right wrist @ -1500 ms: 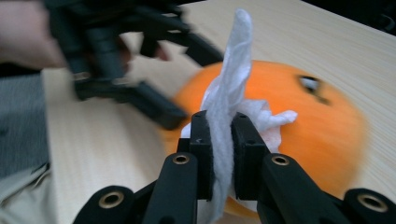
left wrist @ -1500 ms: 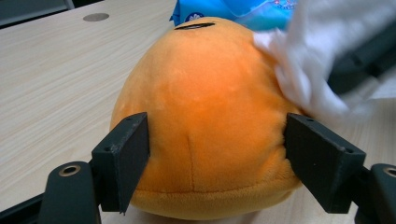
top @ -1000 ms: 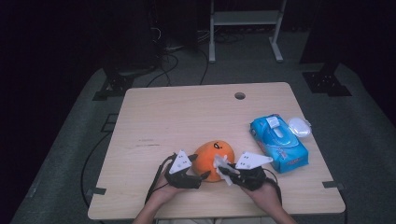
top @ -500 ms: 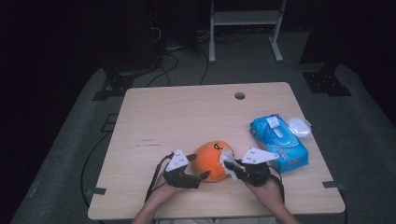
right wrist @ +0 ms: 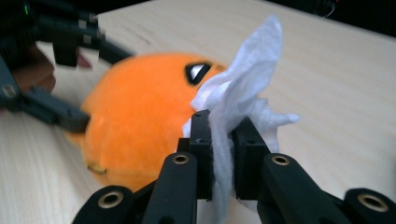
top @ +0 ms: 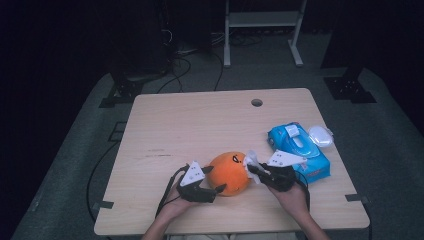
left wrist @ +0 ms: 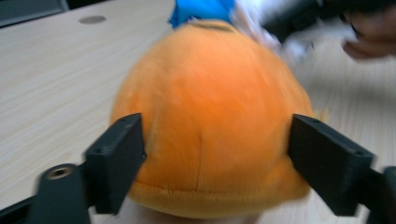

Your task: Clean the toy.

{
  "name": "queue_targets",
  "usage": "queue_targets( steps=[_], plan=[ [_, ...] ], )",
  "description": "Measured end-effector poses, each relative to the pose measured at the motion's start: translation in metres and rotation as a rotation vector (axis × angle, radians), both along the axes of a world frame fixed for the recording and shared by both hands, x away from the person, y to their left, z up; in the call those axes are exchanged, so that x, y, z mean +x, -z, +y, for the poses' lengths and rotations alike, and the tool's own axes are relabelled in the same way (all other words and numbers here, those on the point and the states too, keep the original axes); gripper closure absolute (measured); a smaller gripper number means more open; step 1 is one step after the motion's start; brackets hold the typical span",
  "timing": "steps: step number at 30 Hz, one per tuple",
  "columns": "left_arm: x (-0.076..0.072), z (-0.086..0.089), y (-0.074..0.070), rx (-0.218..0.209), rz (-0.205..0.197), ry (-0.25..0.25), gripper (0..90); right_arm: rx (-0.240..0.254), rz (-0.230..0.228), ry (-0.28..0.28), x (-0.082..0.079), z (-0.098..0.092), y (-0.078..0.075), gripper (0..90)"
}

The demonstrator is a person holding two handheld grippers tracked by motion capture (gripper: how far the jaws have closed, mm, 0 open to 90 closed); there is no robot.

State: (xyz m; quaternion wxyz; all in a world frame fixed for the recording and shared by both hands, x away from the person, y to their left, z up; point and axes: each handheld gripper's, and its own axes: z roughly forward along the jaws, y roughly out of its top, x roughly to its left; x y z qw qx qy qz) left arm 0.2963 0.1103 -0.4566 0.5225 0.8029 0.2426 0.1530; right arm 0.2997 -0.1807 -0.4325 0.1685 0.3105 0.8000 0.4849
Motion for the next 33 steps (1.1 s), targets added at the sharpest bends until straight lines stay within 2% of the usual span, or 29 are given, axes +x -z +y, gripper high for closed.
queue_targets(
  steps=[2,4,5,7,9,11,12,14,17,20,23,25,26,29,30,32,33],
  plan=[
    [0.001,0.001,-0.001,-0.003,0.011,-0.026,12.9,0.022,0.023,-0.02,-0.005,0.001,0.001,80.0],
    [0.002,0.001,0.002,-0.005,0.02,-0.022,12.3,0.024,0.033,-0.045,-0.013,0.006,0.0,80.1],
    [0.002,0.001,0.003,0.005,0.011,-0.011,13.7,0.023,0.034,-0.063,-0.018,0.009,-0.001,80.2],
    [0.002,0.001,0.004,0.013,0.003,-0.003,17.2,-0.011,0.008,-0.093,-0.026,0.017,-0.004,80.2],
    [0.001,0.001,0.003,0.019,-0.001,-0.006,23.1,-0.006,-0.003,-0.109,-0.027,0.019,-0.01,80.2],
    [0.001,-0.001,0.003,0.026,-0.007,-0.01,27.0,0.003,-0.023,-0.088,-0.022,0.015,-0.014,80.1],
    [0.0,-0.001,0.003,0.031,-0.011,-0.007,27.6,0.014,-0.016,-0.068,-0.018,0.01,-0.014,79.9],
    [0.001,-0.002,0.004,0.03,-0.017,-0.004,30.2,0.005,-0.026,-0.031,-0.009,0.001,-0.013,79.8],
    [0.001,-0.004,0.005,0.03,-0.021,0.005,31.2,0.006,-0.001,0.014,0.001,-0.013,-0.008,79.8],
    [0.0,-0.005,0.004,0.033,-0.026,0.017,32.3,0.029,0.014,-0.032,-0.004,-0.008,-0.008,79.9],
    [-0.004,-0.006,0.002,0.02,-0.029,0.048,34.2,0.018,-0.027,-0.082,-0.011,0.002,-0.017,79.8],
    [-0.006,-0.009,0.001,0.026,-0.043,0.064,35.3,0.043,-0.028,-0.062,-0.008,-0.002,-0.021,79.8],
    [-0.008,-0.01,0.0,0.031,-0.048,0.071,35.3,0.039,-0.029,-0.051,-0.007,-0.005,-0.02,79.8],
    [-0.009,-0.009,-0.004,0.018,-0.058,0.087,34.8,0.025,0.008,-0.021,-0.002,-0.013,-0.01,79.9],
    [-0.007,-0.008,-0.005,0.006,-0.06,0.071,31.1,0.019,0.022,-0.026,-0.002,-0.014,-0.007,79.9],
    [-0.004,-0.004,-0.005,-0.026,-0.039,0.022,21.6,0.009,0.027,-0.037,-0.004,-0.012,-0.005,80.0],
    [-0.002,-0.004,-0.004,-0.025,-0.03,0.009,19.0,0.016,0.039,-0.046,-0.005,-0.009,-0.004,80.0]
  ],
)
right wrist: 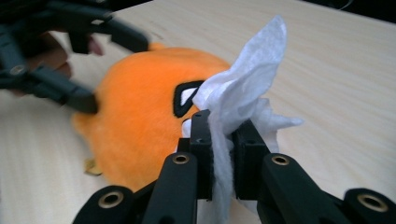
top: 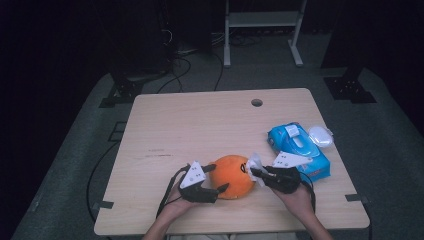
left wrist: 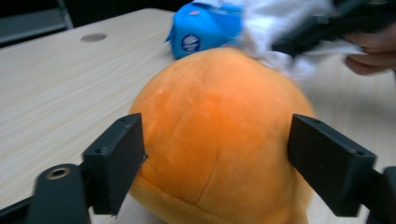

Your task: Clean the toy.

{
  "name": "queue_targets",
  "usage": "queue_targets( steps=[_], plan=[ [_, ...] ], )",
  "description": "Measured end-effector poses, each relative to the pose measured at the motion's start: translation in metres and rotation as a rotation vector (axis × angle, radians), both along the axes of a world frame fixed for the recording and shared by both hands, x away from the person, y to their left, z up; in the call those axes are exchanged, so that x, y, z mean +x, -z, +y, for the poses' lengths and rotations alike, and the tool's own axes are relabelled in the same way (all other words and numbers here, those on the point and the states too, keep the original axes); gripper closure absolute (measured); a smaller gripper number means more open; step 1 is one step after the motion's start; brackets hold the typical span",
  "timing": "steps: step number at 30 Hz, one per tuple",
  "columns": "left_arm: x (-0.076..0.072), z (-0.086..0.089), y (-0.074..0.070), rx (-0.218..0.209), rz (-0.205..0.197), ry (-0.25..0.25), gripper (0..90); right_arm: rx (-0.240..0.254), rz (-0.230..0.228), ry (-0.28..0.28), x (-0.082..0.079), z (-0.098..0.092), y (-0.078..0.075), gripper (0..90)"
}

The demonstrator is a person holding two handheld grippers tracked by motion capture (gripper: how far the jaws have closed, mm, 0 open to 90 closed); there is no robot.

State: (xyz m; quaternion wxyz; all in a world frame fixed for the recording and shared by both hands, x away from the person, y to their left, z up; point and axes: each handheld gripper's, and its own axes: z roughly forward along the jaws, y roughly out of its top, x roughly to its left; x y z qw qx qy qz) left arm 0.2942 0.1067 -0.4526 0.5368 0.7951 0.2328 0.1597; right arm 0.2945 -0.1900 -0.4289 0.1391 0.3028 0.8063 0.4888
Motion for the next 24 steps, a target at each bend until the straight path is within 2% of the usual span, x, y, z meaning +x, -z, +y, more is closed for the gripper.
queue_targets(
  steps=[3,6,8,9,11,13,14,15,16,18,19,20,22,24],
  plan=[
    [0.0,-0.002,0.005,0.011,0.008,0.003,18.8,-0.005,0.001,-0.028,-0.005,0.009,0.001,80.2],
    [-0.001,-0.004,0.003,0.023,0.006,0.014,29.4,-0.013,-0.011,-0.044,-0.011,0.017,-0.001,80.2],
    [-0.001,-0.002,0.0,0.018,0.021,0.022,37.4,-0.045,-0.043,-0.065,-0.016,0.021,-0.008,80.2],
    [-0.001,0.0,-0.001,0.008,0.028,0.028,40.6,-0.061,-0.074,-0.072,-0.018,0.023,-0.013,80.2],
    [-0.002,0.0,-0.003,0.016,0.024,0.047,43.6,-0.034,-0.095,-0.075,-0.018,0.02,-0.02,80.2],
    [-0.004,-0.001,-0.004,0.025,0.015,0.059,43.6,-0.035,-0.098,-0.047,-0.014,0.016,-0.022,80.2],
    [-0.004,-0.002,-0.004,0.02,0.01,0.067,43.4,-0.031,-0.084,-0.037,-0.01,0.012,-0.02,80.1],
    [-0.004,-0.002,-0.004,0.016,0.004,0.069,42.2,-0.018,-0.049,-0.03,-0.005,0.007,-0.015,80.0],
    [-0.004,-0.003,-0.004,0.007,-0.007,0.053,38.1,-0.013,-0.028,-0.032,-0.002,0.005,-0.012,80.0],
    [-0.002,-0.004,-0.004,0.006,-0.012,-0.03,18.8,-0.027,-0.016,-0.033,0.0,0.003,-0.009,80.1],
    [-0.001,-0.004,-0.003,0.015,-0.002,-0.044,12.4,-0.037,-0.021,-0.034,-0.001,0.004,-0.009,80.1],
    [-0.001,-0.004,-0.001,0.022,0.004,-0.043,10.4,-0.046,-0.023,-0.038,-0.002,0.005,-0.01,80.1],
    [0.0,-0.005,0.002,0.025,0.01,-0.03,11.3,-0.047,-0.023,-0.048,-0.005,0.008,-0.009,80.1],
    [-0.001,-0.006,0.003,0.028,0.007,-0.015,21.4,-0.048,-0.029,-0.056,-0.009,0.012,-0.009,80.2]
  ],
)
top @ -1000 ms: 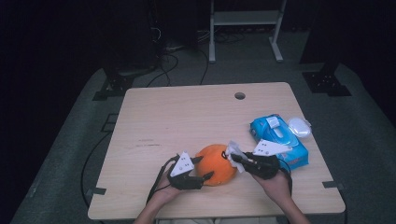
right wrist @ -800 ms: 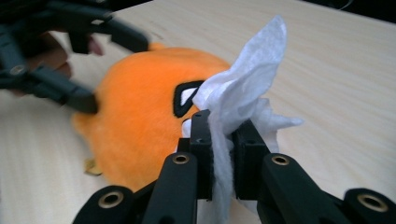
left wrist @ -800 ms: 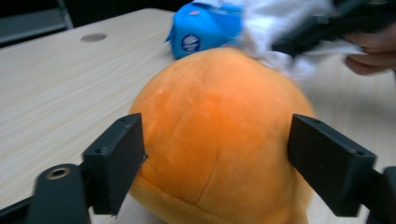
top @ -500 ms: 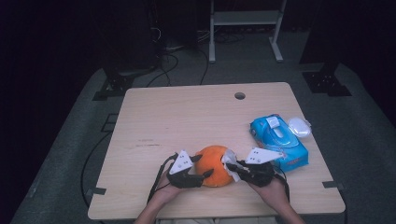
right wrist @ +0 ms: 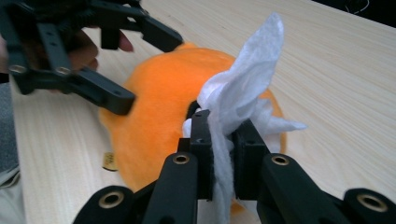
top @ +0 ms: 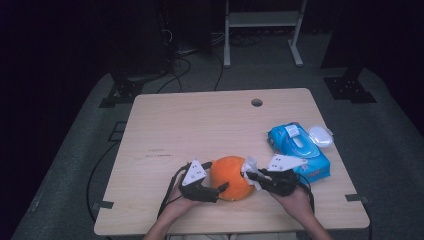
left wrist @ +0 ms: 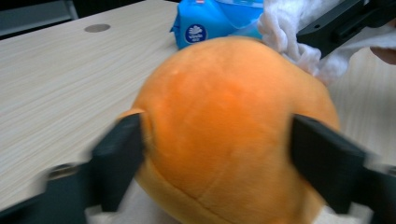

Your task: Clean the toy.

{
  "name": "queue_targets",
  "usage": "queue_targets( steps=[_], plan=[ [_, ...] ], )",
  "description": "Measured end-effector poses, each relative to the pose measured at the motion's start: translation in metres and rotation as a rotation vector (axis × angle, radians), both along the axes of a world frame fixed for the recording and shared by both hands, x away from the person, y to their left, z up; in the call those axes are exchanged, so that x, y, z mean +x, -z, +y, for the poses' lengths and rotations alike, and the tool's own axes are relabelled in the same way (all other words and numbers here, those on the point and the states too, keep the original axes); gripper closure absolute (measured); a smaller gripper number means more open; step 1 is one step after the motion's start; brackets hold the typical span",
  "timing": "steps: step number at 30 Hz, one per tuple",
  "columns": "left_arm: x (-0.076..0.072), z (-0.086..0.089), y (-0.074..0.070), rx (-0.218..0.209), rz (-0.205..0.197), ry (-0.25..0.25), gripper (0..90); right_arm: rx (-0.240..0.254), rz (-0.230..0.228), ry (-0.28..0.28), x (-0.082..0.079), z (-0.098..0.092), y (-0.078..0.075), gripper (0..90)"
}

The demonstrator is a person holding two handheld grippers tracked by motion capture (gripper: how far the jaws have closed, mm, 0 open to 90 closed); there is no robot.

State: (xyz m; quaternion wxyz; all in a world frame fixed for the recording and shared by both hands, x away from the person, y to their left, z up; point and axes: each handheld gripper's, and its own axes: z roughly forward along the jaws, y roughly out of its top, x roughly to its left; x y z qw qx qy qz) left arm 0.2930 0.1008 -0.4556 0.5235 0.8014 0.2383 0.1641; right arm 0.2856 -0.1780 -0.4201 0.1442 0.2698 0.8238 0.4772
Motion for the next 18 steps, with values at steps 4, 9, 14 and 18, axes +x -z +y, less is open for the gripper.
queue_targets(
  steps=[4,9,14,18],
  plan=[
    [-0.003,-0.001,-0.009,0.021,0.016,0.027,44.7,-0.008,-0.017,-0.059,-0.01,0.016,-0.006,80.1],
    [-0.009,0.0,-0.018,0.028,0.013,0.094,49.1,0.01,-0.043,-0.013,-0.003,0.006,-0.015,80.1],
    [-0.004,0.004,-0.015,-0.016,0.003,0.046,31.0,-0.009,-0.002,0.047,0.011,-0.012,-0.003,80.2],
    [-0.003,0.002,-0.008,0.007,0.037,-0.004,12.3,-0.01,0.014,0.048,0.012,-0.013,0.001,80.2]
  ],
)
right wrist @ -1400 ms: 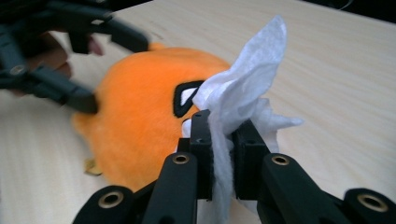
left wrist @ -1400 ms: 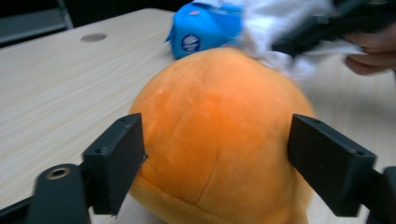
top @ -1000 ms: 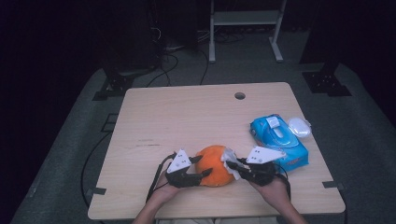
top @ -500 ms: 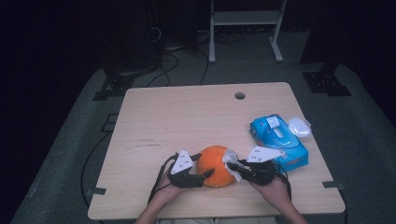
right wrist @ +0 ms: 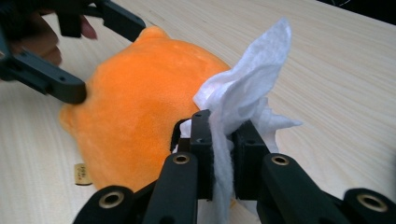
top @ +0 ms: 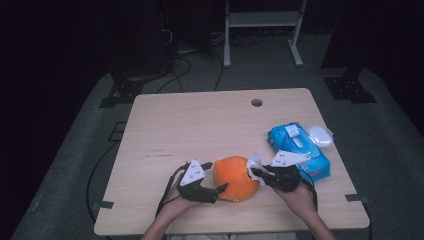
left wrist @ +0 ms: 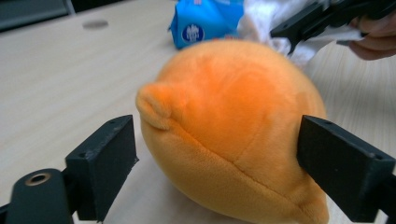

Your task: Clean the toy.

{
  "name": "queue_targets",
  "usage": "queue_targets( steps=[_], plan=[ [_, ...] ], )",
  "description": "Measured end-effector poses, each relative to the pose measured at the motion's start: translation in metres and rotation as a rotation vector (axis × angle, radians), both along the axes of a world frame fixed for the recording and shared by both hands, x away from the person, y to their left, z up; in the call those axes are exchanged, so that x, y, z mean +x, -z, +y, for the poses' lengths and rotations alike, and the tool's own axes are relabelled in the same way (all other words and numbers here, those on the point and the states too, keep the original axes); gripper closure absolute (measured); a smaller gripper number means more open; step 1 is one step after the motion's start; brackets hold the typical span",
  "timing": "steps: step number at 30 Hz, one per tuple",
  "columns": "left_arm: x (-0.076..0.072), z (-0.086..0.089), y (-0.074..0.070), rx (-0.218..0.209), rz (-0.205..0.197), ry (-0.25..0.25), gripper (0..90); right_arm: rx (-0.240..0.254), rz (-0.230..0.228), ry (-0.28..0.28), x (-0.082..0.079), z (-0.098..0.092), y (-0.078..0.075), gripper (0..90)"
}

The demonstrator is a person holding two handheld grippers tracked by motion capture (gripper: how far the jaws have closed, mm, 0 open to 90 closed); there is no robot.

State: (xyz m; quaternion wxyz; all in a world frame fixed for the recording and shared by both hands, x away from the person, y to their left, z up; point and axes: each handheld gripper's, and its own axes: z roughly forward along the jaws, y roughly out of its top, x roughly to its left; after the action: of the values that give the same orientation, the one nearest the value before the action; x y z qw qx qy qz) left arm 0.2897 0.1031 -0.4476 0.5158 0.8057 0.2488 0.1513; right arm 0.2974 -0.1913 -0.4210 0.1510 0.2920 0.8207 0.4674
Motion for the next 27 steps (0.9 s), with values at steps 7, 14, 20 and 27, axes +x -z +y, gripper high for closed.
queue_targets(
  steps=[7,14,20,27],
  plan=[
    [0.0,-0.006,0.002,0.011,0.02,0.02,33.7,0.006,-0.035,-0.037,-0.015,0.015,-0.005,80.2],
    [-0.005,-0.008,-0.001,0.062,-0.042,0.047,38.8,0.007,-0.094,-0.08,-0.023,0.031,-0.012,80.3],
    [-0.003,-0.009,0.0,0.02,-0.023,0.038,24.0,0.035,-0.061,0.006,-0.01,0.008,-0.009,80.4],
    [-0.013,-0.018,-0.005,0.075,-0.093,0.052,33.3,0.038,-0.096,-0.122,-0.029,0.04,-0.012,80.3]
  ],
)
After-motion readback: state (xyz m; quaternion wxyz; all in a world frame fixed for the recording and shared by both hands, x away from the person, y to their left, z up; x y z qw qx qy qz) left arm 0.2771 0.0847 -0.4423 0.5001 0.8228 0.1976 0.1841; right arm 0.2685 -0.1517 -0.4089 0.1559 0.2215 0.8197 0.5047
